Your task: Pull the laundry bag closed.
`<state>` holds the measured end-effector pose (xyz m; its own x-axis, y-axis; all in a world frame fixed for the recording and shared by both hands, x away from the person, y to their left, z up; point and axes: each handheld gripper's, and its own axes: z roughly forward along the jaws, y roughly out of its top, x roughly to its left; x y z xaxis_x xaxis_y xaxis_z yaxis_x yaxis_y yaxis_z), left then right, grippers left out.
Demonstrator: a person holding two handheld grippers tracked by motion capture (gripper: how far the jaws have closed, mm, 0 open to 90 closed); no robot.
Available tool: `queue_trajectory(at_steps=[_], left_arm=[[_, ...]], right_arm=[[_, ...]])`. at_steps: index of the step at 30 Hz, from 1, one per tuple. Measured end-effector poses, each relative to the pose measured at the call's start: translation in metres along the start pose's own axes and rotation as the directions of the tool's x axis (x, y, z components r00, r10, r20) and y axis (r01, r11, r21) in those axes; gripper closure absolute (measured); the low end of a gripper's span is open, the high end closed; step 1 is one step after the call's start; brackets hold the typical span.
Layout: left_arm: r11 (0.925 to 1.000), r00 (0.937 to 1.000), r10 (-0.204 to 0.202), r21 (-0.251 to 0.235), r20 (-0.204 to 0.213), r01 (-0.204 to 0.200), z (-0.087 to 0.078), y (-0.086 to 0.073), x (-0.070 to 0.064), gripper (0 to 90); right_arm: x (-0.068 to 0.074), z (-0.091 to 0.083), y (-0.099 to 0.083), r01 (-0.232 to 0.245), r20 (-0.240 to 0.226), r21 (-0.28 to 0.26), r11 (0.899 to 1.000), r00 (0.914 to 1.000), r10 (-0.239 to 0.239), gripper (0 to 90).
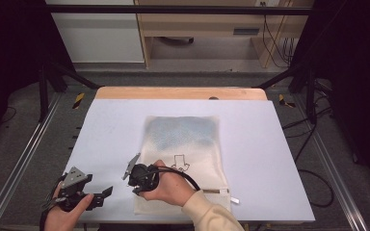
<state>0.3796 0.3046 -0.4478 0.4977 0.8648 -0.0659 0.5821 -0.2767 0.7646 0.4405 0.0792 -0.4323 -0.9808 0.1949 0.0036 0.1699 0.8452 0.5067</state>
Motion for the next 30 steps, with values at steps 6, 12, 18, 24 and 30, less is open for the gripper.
queue_trajectory(at_steps=[6,12,18,24,30], left_arm=[[1.0,1.0,0.003,0.0,0.009,-0.003,0.001,0.001,-0.002,9.1],[1.0,0.9998,0.001,0.004,0.021,-0.001,0.001,0.0,-0.005,9.1],[1.0,0.9993,-0.004,0.007,0.038,0.004,0.001,0.0,-0.007,9.1],[0.9999,0.9961,0.007,0.014,0.088,-0.008,0.002,0.001,-0.012,10.1],[0.9999,0.9852,-0.01,0.004,0.171,0.009,0.005,0.001,-0.017,10.8]], right_arm=[[-0.001,0.004,0.0,0.001,0.0,0.023,1.0,1.0,-0.001,73.6],[-0.001,0.008,-0.001,0.001,-0.011,0.035,0.999,0.9999,-0.001,75.9],[-0.002,0.006,-0.001,0.0,-0.019,0.024,1.0,0.9998,0.001,81.5],[-0.003,-0.004,0.0,0.001,-0.015,-0.008,1.0,0.9999,-0.001,81.6],[-0.005,-0.013,-0.001,0.002,-0.021,-0.042,0.999,0.9998,-0.003,81.7]])
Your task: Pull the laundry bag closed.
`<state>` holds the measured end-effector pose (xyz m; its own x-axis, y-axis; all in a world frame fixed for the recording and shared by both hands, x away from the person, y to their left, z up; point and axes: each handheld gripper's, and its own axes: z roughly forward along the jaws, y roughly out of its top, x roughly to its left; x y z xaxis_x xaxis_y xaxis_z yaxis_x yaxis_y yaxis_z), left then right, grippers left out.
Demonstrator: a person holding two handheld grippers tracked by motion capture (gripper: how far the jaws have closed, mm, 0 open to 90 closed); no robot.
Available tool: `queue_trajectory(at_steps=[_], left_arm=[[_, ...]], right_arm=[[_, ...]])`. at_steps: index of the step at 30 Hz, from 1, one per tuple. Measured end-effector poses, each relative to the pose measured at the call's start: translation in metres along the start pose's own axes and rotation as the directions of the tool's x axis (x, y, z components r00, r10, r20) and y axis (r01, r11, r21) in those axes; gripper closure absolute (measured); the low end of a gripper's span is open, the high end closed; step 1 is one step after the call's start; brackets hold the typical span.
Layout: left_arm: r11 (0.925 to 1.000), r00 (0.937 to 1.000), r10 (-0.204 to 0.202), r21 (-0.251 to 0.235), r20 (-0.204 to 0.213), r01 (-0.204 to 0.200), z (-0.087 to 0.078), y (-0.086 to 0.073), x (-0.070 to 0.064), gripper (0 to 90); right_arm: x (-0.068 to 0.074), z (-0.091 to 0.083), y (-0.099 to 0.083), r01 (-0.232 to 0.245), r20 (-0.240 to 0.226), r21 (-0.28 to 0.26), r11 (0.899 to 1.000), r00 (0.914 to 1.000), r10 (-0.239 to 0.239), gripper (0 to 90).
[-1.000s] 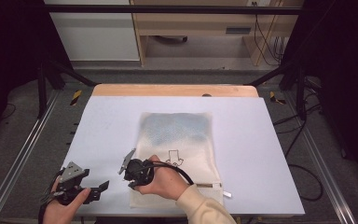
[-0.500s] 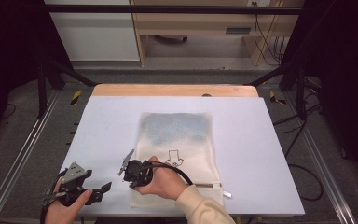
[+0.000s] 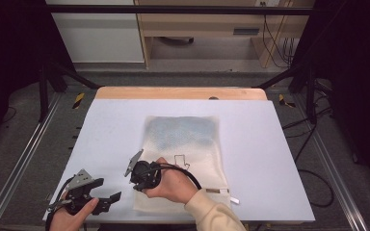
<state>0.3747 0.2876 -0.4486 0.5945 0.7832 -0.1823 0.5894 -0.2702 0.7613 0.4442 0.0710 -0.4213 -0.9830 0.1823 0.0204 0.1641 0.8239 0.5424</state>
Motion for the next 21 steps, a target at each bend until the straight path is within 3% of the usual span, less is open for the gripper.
queue_trajectory(at_steps=[9,12,15,19,20,21], left_arm=[[0.9999,0.9958,-0.013,-0.002,0.09,0.014,0.009,0.002,-0.01,12.7],[0.9987,0.99,-0.05,-0.008,0.132,0.051,0.015,0.002,-0.014,12.8],[0.9987,0.9869,-0.052,0.005,0.153,0.052,0.023,0.003,-0.019,13.5],[0.9979,0.9831,-0.063,0.025,0.172,0.059,0.032,0.004,-0.024,18.1],[0.9978,0.9836,-0.062,0.032,0.169,0.058,0.034,0.004,-0.025,27.0],[0.9977,0.9834,-0.062,0.036,0.17,0.057,0.036,0.004,-0.026,27.0]], right_arm=[[-0.001,-0.004,-0.001,0.0,-0.001,-0.02,1.0,1.0,0.0,81.7],[-0.001,-0.004,0.0,0.001,0.001,-0.018,1.0,1.0,-0.001,81.7],[0.0,-0.004,0.0,0.005,0.002,-0.021,1.0,1.0,-0.005,81.8],[0.0,-0.006,0.0,0.006,0.006,-0.027,1.0,1.0,-0.006,81.8],[0.0,-0.007,0.0,0.014,0.008,-0.032,0.999,0.9999,-0.013,81.8],[0.0,-0.007,0.0,0.014,0.008,-0.032,0.999,0.9999,-0.013,81.8]])
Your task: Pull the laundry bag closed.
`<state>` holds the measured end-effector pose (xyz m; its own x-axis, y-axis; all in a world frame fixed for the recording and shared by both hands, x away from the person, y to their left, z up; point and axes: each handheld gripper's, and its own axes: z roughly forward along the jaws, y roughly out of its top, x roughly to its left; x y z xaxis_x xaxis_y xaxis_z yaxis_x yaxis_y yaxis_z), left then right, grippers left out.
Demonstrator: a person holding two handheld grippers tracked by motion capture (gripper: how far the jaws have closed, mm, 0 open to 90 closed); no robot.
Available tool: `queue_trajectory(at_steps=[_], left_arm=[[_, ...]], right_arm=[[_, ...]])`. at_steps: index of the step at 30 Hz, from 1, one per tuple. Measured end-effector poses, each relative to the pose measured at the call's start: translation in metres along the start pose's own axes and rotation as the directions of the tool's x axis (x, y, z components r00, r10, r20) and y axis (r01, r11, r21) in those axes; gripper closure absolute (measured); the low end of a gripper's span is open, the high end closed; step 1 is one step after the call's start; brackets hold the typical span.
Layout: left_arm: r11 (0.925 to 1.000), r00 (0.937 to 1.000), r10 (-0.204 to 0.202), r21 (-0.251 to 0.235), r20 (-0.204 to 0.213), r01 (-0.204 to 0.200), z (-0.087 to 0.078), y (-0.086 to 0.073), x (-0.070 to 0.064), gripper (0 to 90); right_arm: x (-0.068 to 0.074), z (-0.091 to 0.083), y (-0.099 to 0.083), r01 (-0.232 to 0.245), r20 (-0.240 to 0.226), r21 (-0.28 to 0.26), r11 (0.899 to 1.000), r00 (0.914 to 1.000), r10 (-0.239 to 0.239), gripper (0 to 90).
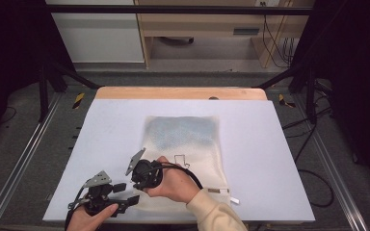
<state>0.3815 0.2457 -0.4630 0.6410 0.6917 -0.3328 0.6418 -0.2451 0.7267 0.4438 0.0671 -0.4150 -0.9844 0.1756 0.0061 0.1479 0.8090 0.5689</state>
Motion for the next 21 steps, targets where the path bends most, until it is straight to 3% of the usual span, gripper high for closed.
queue_trajectory(at_steps=[10,21], left_arm=[[0.9997,0.9963,-0.025,0.004,0.082,0.024,0.011,0.001,0.004,39.5],[0.9994,0.9854,-0.028,0.027,0.168,0.023,0.027,0.005,0.011,52.6]], right_arm=[[0.0,-0.005,0.001,-0.003,0.003,-0.014,1.0,1.0,0.003,81.8],[-0.001,-0.006,0.001,0.01,0.006,-0.016,1.0,0.9999,-0.01,81.8]])
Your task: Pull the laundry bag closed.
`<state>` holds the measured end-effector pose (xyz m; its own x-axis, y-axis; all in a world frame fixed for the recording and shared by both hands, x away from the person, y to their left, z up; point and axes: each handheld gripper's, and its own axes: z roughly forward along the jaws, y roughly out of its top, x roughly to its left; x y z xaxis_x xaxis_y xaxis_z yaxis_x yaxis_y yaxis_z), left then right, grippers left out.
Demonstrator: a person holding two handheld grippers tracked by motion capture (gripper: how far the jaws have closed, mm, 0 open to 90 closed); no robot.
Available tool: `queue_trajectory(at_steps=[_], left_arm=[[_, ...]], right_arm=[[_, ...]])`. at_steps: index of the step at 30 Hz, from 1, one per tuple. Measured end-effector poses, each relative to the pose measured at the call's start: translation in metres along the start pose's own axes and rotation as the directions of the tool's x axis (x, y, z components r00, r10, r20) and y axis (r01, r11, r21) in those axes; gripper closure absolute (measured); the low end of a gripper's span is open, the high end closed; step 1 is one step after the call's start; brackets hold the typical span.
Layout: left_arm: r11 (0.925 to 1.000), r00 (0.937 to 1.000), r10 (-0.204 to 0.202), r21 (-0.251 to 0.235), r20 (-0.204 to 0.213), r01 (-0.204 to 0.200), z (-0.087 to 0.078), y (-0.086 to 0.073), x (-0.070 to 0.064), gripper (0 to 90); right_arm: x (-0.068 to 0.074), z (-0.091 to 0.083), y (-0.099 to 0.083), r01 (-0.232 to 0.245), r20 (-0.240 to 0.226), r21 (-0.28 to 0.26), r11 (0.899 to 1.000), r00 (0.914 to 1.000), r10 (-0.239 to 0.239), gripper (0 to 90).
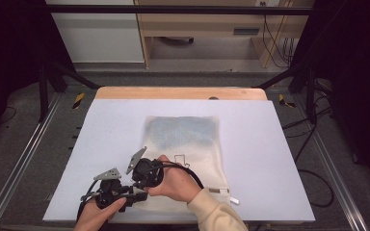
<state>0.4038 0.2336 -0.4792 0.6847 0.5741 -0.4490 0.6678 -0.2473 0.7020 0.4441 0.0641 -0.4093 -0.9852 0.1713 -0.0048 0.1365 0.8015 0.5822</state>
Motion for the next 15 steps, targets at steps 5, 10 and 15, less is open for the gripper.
queue_trajectory(at_steps=[5,10,15], left_arm=[[1.0,0.9999,0.002,0.004,0.014,-0.003,0.003,0.0015,0.0022,55.0],[0.9998,0.9996,0.015,0.015,0.025,-0.015,0.0057,0.0022,0.0027,55.4],[0.9999,0.9996,0.015,0.008,0.022,-0.015,0.0095,0.0047,0.0049,59.1]], right_arm=[[-0.0002,-0.0001,0.0,-0.001,0.002,-0.011,1.0,1.0,0.001,81.8],[0.0001,-0.0001,-0.0002,-0.012,0.0,-0.011,1.0,0.9999,0.012,81.8],[-0.0014,-0.0007,-0.0011,-0.003,0.004,-0.01,1.0,1.0,0.003,81.8]])
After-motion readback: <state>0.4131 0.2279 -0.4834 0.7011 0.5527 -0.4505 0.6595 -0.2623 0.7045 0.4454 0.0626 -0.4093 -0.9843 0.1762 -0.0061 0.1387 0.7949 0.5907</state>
